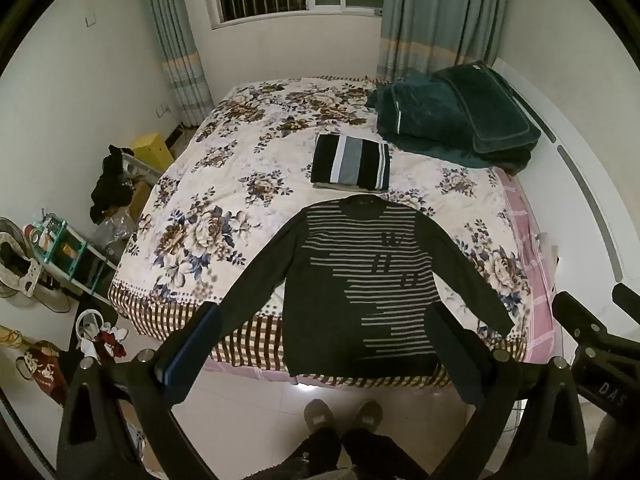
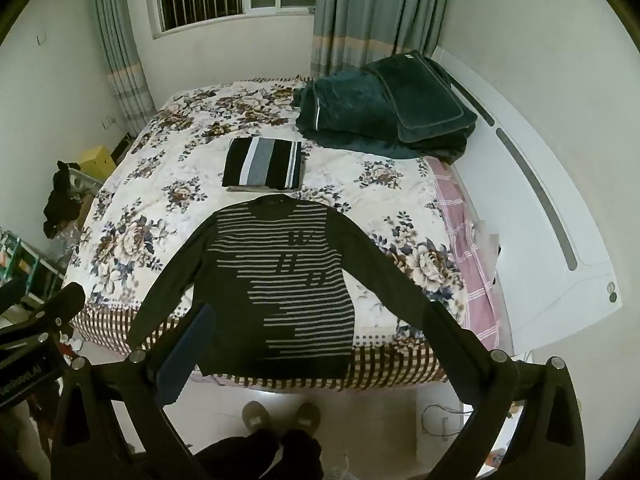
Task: Fold small clothes
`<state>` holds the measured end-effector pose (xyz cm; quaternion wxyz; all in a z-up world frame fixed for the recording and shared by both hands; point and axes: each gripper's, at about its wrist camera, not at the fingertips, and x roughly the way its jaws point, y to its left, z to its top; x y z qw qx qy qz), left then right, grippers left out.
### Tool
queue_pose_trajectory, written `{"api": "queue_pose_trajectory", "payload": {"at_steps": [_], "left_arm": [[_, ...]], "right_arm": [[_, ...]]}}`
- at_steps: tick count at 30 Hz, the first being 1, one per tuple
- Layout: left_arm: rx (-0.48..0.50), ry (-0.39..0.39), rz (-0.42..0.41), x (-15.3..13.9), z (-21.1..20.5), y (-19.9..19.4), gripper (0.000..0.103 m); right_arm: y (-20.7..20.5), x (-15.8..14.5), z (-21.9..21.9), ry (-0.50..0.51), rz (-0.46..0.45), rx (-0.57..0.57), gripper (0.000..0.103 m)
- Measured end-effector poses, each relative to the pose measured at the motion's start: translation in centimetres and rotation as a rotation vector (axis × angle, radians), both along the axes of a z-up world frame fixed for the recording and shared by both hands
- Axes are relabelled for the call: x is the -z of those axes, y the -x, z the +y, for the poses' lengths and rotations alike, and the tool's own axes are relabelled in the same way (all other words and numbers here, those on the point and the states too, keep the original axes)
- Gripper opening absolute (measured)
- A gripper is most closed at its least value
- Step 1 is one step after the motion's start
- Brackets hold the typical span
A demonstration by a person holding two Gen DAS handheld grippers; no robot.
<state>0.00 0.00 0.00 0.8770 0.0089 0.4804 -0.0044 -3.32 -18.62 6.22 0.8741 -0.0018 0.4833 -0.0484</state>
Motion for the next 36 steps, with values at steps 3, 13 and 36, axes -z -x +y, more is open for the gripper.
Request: {"api": "queue_pose_trajectory", "payload": {"at_steps": [3,13,36], "left_arm": [[-0.001,-0.007,-0.001,0.0,0.0,0.0,0.103],[-0.003,-0.011,-0.005,0.0,0.0,0.0,0.103],[-0.001,-0.006,-0.010,-0.1,0.0,0.1,0.103]], "right_arm": [[0.1,0.0,-0.1,-0.005,-0.002,0.001,0.103],[0.3,0.1,-0.5,-0.009,-0.005,0.000,0.103],[0.5,-0.1,-0.6,-0.012,-0.003,0.001,0.103]]}}
